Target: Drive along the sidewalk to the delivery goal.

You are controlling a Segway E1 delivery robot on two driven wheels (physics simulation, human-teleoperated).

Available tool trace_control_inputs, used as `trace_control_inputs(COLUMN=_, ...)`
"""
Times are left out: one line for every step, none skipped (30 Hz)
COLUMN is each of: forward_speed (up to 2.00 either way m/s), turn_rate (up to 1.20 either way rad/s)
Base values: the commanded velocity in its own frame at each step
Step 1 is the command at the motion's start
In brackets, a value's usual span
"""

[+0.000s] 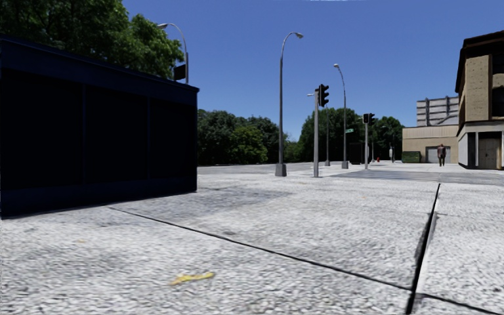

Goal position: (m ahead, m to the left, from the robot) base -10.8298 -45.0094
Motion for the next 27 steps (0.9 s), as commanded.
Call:
trace_control_inputs(forward_speed=2.0, turn_rate=-0.36)
trace_control_inputs(forward_speed=2.0, turn_rate=-0.35)
trace_control_inputs(forward_speed=2.0, turn_rate=-0.35)
trace_control_inputs(forward_speed=2.0, turn_rate=-0.35)
trace_control_inputs(forward_speed=2.0, turn_rate=-0.35)
trace_control_inputs(forward_speed=2.0, turn_rate=-0.35)
trace_control_inputs(forward_speed=2.0, turn_rate=-0.35)
trace_control_inputs(forward_speed=2.0, turn_rate=-0.35)
trace_control_inputs(forward_speed=2.0, turn_rate=-0.35)
trace_control_inputs(forward_speed=2.0, turn_rate=-0.35)
trace_control_inputs(forward_speed=2.0, turn_rate=-0.35)
trace_control_inputs(forward_speed=2.0, turn_rate=-0.35)
trace_control_inputs(forward_speed=2.0, turn_rate=-0.35)
trace_control_inputs(forward_speed=2.0, turn_rate=-0.35)
trace_control_inputs(forward_speed=2.0, turn_rate=-0.35)
trace_control_inputs(forward_speed=2.0, turn_rate=-0.35)
trace_control_inputs(forward_speed=2.0, turn_rate=-0.35)
trace_control_inputs(forward_speed=2.0, turn_rate=-0.35)
trace_control_inputs(forward_speed=2.0, turn_rate=-0.35)
trace_control_inputs(forward_speed=2.0, turn_rate=-0.35)
trace_control_inputs(forward_speed=2.0, turn_rate=-0.35)
trace_control_inputs(forward_speed=2.0, turn_rate=-0.34)
trace_control_inputs(forward_speed=2.0, turn_rate=-0.34)
trace_control_inputs(forward_speed=2.0, turn_rate=-0.34)
trace_control_inputs(forward_speed=2.0, turn_rate=-0.34)
trace_control_inputs(forward_speed=2.0, turn_rate=-0.33)
trace_control_inputs(forward_speed=2.0, turn_rate=-0.33)
